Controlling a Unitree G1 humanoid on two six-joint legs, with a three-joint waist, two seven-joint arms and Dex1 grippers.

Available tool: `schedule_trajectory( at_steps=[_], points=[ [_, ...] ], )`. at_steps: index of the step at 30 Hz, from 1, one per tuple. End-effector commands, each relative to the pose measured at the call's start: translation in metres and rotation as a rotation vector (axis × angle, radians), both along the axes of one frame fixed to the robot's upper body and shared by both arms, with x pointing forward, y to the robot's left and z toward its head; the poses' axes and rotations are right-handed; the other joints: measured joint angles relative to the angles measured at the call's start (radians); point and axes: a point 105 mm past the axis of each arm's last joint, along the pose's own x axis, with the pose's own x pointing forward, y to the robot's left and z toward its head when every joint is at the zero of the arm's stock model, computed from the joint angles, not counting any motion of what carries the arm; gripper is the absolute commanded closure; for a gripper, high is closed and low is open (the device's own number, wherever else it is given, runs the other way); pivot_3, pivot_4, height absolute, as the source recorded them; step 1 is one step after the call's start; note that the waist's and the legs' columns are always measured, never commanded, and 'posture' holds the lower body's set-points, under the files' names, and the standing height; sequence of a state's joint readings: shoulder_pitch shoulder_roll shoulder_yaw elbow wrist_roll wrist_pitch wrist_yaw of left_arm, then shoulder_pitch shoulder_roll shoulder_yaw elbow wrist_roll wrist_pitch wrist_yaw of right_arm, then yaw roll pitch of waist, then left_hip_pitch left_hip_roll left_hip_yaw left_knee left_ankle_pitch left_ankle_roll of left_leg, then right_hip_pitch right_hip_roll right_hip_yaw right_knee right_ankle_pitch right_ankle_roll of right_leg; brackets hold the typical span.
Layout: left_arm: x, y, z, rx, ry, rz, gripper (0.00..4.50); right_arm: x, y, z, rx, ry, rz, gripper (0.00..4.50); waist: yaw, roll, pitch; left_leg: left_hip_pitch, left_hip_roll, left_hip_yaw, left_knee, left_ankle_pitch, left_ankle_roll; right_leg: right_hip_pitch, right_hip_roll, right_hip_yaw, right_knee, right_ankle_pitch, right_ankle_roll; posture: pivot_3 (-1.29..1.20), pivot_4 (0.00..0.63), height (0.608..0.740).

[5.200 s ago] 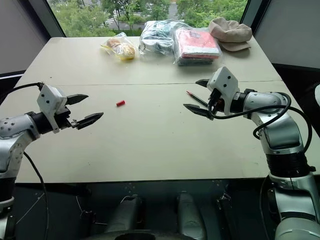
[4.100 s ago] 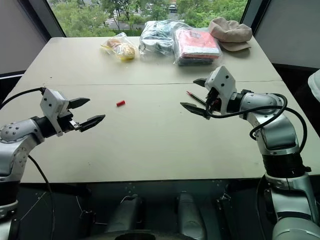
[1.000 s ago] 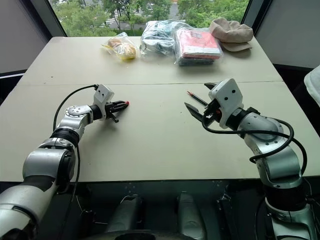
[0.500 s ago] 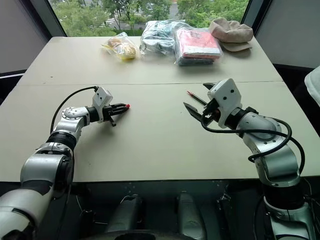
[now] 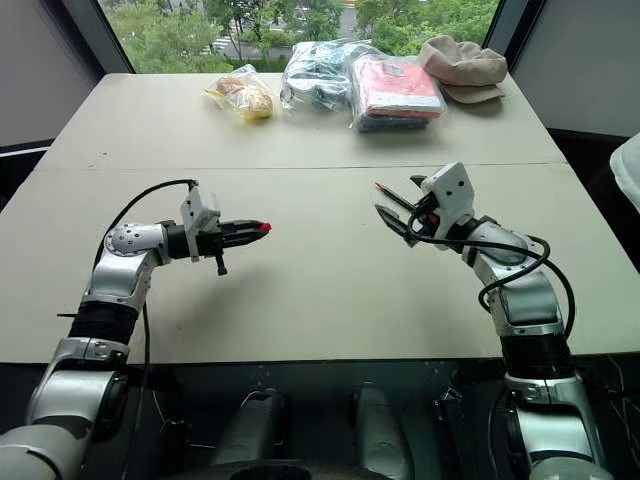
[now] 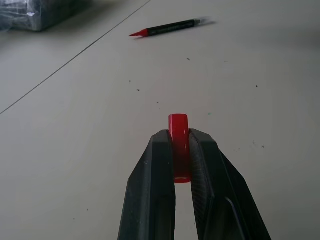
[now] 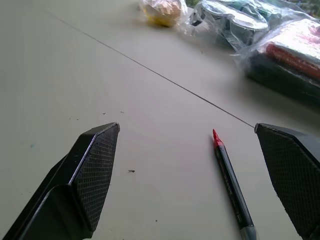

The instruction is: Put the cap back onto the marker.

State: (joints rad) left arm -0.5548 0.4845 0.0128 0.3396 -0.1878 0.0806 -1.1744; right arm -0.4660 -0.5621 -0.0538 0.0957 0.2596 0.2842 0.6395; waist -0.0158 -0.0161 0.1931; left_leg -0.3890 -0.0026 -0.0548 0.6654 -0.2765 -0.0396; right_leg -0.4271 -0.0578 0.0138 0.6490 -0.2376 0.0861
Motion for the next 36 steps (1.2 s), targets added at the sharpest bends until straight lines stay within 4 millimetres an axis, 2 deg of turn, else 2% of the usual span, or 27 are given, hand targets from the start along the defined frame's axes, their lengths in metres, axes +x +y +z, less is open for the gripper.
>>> schedule_trajectory(
  at_steps=[1,5,9,15,26,36],
  points=[
    [-0.005,-0.004,0.013,0.001,-0.038,-0.014,4.48,0.012,-0.002,0.006,0.005,-0.047,0.007,0.0,-0.002,0.0,0.0,0.0,0.0,0.0,0.0,0.0,0.0,0.0,0.0,0.0,0.0,0.0,0.0,0.0,0.15,0.74],
    [-0.008,-0.003,0.012,0.007,-0.04,-0.002,4.48,0.023,-0.004,-0.002,0.02,-0.023,0.006,0.0,-0.004,0.0,0.0,0.0,0.0,0.0,0.0,0.0,0.0,0.0,0.0,0.0,0.0,0.0,0.0,0.0,0.15,0.74],
    [-0.011,0.001,0.013,0.016,-0.053,0.016,4.48,0.035,-0.006,-0.021,-0.017,0.028,0.015,0.0,-0.003,0.0,0.0,0.0,0.0,0.0,0.0,0.0,0.0,0.0,0.0,0.0,0.0,0.0,0.0,0.0,0.15,0.74],
    [-0.014,0.002,0.014,0.015,-0.062,0.035,4.48,0.046,-0.009,-0.032,-0.018,0.07,0.015,0.0,-0.004,0.0,0.0,0.0,0.0,0.001,0.0,0.0,0.0,0.0,0.0,0.001,0.0,0.0,0.0,0.0,0.15,0.74],
    [-0.019,0.002,0.012,0.005,-0.077,0.067,4.48,0.061,-0.016,-0.036,-0.029,0.138,-0.006,0.0,-0.005,0.001,0.0,0.001,0.0,0.001,-0.001,0.0,0.0,0.0,0.0,0.001,0.0,0.0,0.0,0.0,0.15,0.74],
    [-0.021,-0.001,0.011,-0.005,-0.087,0.087,4.48,0.067,-0.019,-0.035,0.046,0.222,-0.037,0.0,-0.005,0.001,0.0,0.001,0.0,0.001,-0.001,0.0,0.0,0.0,0.0,0.001,0.0,0.0,0.0,0.0,0.15,0.74]
  ],
)
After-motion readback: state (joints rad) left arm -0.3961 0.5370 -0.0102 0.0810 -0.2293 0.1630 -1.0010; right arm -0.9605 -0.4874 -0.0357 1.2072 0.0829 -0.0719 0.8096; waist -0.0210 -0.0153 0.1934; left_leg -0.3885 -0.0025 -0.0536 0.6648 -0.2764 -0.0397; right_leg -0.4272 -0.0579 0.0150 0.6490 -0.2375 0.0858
